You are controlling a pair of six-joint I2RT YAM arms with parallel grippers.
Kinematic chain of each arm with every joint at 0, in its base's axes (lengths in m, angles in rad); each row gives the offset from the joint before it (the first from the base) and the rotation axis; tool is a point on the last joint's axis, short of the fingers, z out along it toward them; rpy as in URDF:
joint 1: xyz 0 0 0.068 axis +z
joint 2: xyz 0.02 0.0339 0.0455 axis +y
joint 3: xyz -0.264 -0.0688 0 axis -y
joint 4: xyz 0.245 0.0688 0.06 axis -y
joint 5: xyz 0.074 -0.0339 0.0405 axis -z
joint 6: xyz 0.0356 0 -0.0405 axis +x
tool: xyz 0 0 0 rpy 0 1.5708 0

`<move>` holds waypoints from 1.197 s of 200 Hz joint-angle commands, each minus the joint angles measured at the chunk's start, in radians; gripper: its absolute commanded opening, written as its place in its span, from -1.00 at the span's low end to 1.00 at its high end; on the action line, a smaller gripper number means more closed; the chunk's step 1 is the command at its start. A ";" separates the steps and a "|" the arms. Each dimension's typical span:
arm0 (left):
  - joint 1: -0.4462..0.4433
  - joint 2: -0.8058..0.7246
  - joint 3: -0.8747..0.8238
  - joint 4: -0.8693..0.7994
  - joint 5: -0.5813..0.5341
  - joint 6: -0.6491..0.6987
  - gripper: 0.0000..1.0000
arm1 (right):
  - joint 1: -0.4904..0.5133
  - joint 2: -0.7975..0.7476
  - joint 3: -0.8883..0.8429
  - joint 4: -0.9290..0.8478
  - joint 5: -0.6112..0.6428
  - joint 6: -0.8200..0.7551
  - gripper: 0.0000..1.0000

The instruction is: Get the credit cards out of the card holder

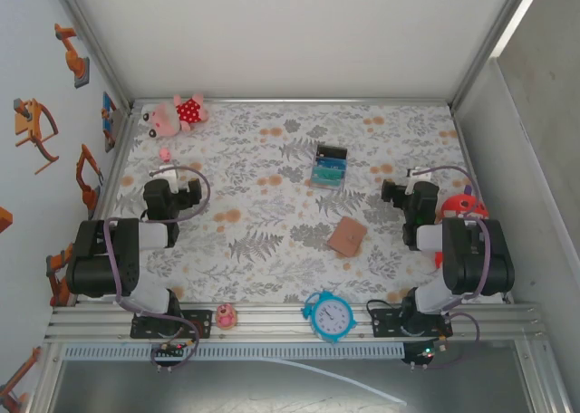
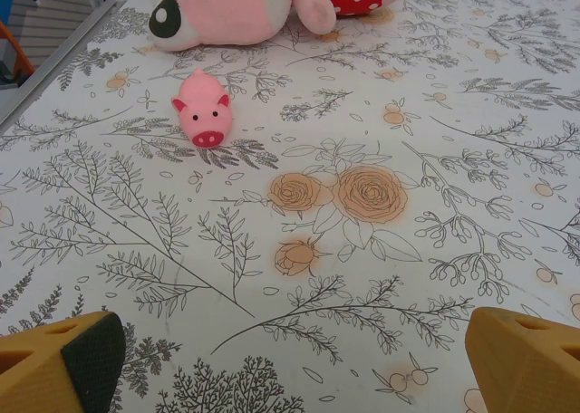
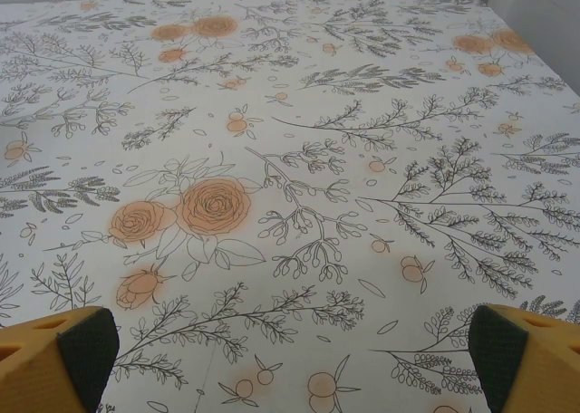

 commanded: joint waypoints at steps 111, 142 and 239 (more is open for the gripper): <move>0.006 0.008 0.021 0.026 0.015 0.009 0.94 | -0.007 0.013 0.027 0.034 -0.001 -0.012 0.99; 0.006 0.007 0.021 0.026 0.015 0.008 0.94 | -0.008 0.013 0.027 0.036 -0.001 -0.012 0.99; 0.006 -0.001 0.026 0.019 0.007 0.003 0.94 | -0.008 0.010 0.025 0.038 0.005 -0.012 0.99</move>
